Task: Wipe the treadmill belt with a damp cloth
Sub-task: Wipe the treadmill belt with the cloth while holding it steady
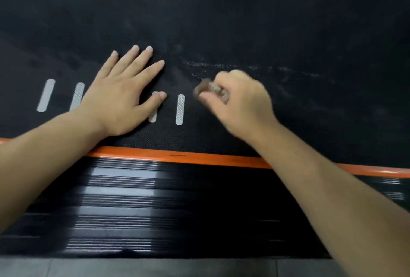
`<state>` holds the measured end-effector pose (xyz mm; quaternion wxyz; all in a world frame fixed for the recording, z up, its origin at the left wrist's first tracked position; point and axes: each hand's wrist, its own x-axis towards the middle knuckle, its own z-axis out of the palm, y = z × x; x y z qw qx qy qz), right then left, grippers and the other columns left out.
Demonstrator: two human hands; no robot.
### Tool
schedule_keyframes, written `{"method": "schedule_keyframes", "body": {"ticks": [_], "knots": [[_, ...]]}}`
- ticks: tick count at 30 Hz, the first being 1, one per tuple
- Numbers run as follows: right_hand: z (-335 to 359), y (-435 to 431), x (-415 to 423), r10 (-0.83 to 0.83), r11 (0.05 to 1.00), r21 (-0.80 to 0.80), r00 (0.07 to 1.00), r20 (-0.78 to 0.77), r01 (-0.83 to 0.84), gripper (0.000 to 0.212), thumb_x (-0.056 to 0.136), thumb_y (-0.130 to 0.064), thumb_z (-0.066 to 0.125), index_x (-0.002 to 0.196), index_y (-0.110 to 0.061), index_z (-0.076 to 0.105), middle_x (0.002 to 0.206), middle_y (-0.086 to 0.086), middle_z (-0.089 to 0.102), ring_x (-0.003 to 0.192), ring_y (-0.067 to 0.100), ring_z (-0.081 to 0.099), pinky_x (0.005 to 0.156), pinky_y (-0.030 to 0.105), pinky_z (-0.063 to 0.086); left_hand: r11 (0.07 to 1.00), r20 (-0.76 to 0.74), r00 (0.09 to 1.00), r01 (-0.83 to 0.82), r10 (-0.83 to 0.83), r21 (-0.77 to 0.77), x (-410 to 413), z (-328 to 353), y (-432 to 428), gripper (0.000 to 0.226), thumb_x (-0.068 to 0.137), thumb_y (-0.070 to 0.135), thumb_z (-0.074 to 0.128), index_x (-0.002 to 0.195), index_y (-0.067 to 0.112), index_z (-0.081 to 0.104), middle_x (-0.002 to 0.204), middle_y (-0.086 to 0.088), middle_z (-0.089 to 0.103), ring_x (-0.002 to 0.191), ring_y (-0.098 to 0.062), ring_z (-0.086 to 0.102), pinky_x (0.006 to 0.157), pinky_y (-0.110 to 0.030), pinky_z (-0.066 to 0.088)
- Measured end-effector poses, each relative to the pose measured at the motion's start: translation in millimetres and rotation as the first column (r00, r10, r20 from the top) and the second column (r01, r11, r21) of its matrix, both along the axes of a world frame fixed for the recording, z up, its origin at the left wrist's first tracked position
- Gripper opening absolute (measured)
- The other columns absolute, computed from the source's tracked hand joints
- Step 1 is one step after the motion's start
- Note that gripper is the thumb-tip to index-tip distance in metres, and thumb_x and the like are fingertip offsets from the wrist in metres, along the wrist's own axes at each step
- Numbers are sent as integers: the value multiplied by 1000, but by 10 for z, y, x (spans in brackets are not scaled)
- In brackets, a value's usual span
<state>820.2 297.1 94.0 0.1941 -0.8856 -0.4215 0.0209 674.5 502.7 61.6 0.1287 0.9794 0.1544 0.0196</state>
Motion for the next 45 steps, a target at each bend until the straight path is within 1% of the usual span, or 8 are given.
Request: {"method": "schedule_keyframes", "body": {"ticks": [3,7,11,15,20,25,40,45], "knots": [[-54,34,76,-162,983,83,987,2,162,25,88,-44,64,83,-21,55,86,0,51,80,27,58,69,35,40,1000,1,1000,-10,10,25,-23,-13,-3,75,95,64,23,160,27,30,170,0,14,158,-19,4,127,-48,3],[-46,-81,-83,283,959,32,957,-67,-282,29,85,-48,67,85,-19,64,83,-1,52,79,26,57,65,34,40,999,2,1000,14,-14,40,-6,-21,7,72,97,61,25,160,26,30,170,-2,16,157,-21,7,127,-48,5],[-46,-25,444,-91,995,49,996,-21,92,29,87,-49,64,88,-20,61,90,1,50,88,30,59,65,33,38,998,-12,1000,-3,3,56,-17,-26,-1,70,98,61,25,160,29,29,170,2,15,157,-18,6,127,-43,2],[-106,-95,-63,358,931,92,933,-40,-353,29,83,-49,68,82,-20,63,80,-1,49,75,27,57,66,35,41,998,-23,1000,-6,7,64,-20,16,-27,69,98,59,27,160,28,29,170,1,15,157,-19,6,127,-43,2],[-67,270,241,114,992,46,992,48,-116,27,89,-46,63,91,-19,60,91,6,53,86,33,59,66,35,37,998,-38,999,-21,23,52,-21,60,-39,68,98,56,29,159,26,31,170,0,16,157,-20,8,127,-46,5],[-104,49,-38,443,895,50,896,19,-444,24,85,-43,69,89,-21,62,84,2,50,80,30,56,68,40,46,999,-20,1000,1,0,32,-12,20,5,67,98,56,28,159,28,31,170,1,16,157,-18,7,127,-47,5],[-95,906,37,-118,992,-31,991,58,120,27,91,-46,60,92,-19,59,91,1,49,85,27,57,73,37,43,990,-16,992,130,-129,47,-200,31,459,77,93,68,19,158,29,31,170,-4,16,157,-21,7,127,-45,3],[-23,677,-610,207,978,16,976,-73,-206,28,87,-49,58,80,-23,51,82,-6,43,66,16,48,59,32,41,982,7,985,173,-174,78,-375,-42,718,75,97,66,19,160,27,29,170,-5,14,158,-22,5,127,-49,5]]}}
